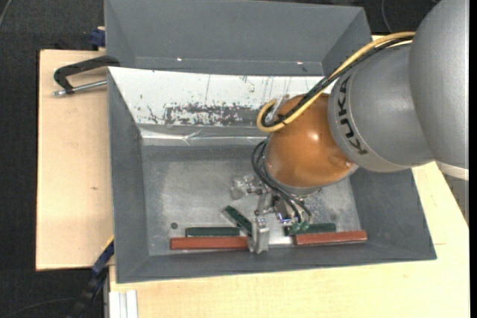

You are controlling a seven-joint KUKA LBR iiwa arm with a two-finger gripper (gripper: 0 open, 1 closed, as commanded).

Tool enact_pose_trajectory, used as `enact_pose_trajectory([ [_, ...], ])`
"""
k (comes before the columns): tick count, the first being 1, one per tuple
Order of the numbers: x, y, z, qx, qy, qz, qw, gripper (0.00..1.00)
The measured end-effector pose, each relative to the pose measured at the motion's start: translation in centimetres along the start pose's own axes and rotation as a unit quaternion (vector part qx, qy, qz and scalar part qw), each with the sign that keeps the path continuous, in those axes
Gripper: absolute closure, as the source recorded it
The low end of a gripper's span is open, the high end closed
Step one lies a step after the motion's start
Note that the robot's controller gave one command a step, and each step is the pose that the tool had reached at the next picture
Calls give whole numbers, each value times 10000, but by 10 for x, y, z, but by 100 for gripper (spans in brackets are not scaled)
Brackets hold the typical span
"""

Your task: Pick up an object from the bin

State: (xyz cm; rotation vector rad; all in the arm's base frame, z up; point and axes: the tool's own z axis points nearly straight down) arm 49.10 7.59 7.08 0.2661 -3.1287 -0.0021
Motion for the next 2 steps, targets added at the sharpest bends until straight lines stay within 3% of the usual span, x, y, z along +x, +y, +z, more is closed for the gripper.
enact_pose_trajectory([
  [1, -2, -1, -1, 2, -17, 10, 10000, 100],
  [2, -35, -4, -13, 6, -47, -1107, 9938, 100],
])
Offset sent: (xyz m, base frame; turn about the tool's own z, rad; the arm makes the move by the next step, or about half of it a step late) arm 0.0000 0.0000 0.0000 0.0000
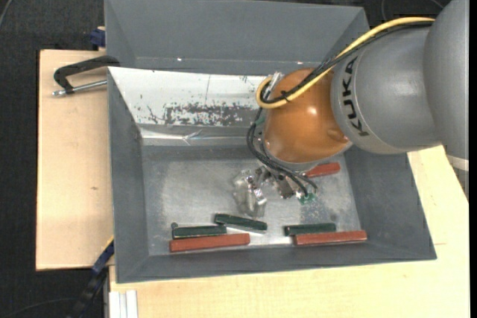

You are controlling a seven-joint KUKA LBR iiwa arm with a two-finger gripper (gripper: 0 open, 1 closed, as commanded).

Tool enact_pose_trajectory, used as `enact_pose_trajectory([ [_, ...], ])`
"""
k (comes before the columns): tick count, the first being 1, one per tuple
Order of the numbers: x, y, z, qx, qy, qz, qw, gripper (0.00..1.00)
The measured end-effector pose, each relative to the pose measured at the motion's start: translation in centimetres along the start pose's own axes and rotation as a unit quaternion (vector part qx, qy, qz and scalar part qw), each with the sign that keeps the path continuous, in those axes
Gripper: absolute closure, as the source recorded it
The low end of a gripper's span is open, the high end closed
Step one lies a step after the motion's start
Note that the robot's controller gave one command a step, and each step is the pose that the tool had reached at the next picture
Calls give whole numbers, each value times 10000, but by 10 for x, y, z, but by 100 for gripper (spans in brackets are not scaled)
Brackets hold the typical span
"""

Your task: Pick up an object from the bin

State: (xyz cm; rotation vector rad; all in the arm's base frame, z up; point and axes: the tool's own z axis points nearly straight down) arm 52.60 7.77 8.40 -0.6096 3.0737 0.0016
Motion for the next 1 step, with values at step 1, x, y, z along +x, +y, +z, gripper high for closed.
enact_pose_trajectory([
  [1, 1, 0, 1, -5, 12, 4, 10000, 0],
])
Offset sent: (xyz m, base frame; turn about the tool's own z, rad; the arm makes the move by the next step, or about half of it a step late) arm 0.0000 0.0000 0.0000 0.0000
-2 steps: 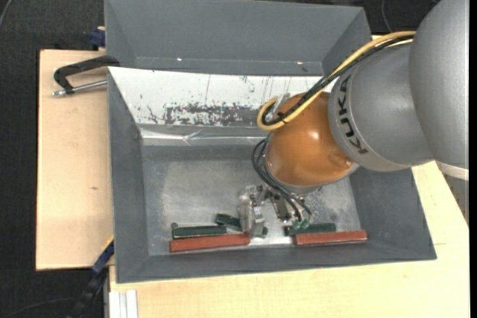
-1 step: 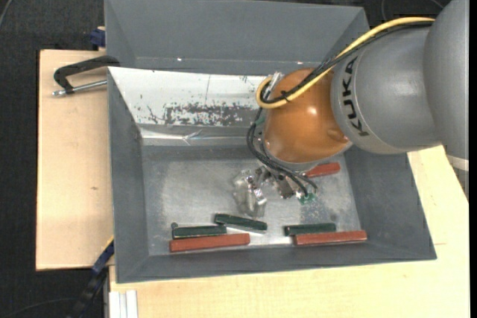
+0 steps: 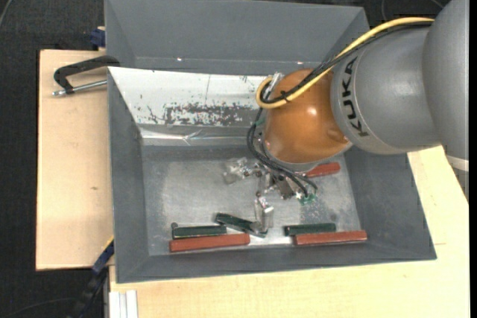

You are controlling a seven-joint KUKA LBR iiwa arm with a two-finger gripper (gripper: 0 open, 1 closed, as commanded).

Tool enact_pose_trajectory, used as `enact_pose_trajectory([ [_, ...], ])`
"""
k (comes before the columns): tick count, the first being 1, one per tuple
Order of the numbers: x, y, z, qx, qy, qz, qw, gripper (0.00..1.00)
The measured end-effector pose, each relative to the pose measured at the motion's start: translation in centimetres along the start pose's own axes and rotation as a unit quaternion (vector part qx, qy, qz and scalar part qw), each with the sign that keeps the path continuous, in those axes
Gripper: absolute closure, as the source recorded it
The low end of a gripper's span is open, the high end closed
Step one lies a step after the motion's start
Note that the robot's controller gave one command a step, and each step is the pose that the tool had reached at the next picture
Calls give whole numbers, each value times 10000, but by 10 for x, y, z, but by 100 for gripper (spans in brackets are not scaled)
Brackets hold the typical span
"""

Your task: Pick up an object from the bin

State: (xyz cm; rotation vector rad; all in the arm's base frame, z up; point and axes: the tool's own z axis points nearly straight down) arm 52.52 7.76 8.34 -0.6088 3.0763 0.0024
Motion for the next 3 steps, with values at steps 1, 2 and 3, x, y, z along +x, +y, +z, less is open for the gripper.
enact_pose_trajectory([
  [1, 13, 24, 13, -3, 37, 1462, 9893, 0],
  [2, 12, 23, 13, -1, 24, 1463, 9892, 100],
  [3, 26, 8, -124, 8, -35, 1769, 9842, 100],
])
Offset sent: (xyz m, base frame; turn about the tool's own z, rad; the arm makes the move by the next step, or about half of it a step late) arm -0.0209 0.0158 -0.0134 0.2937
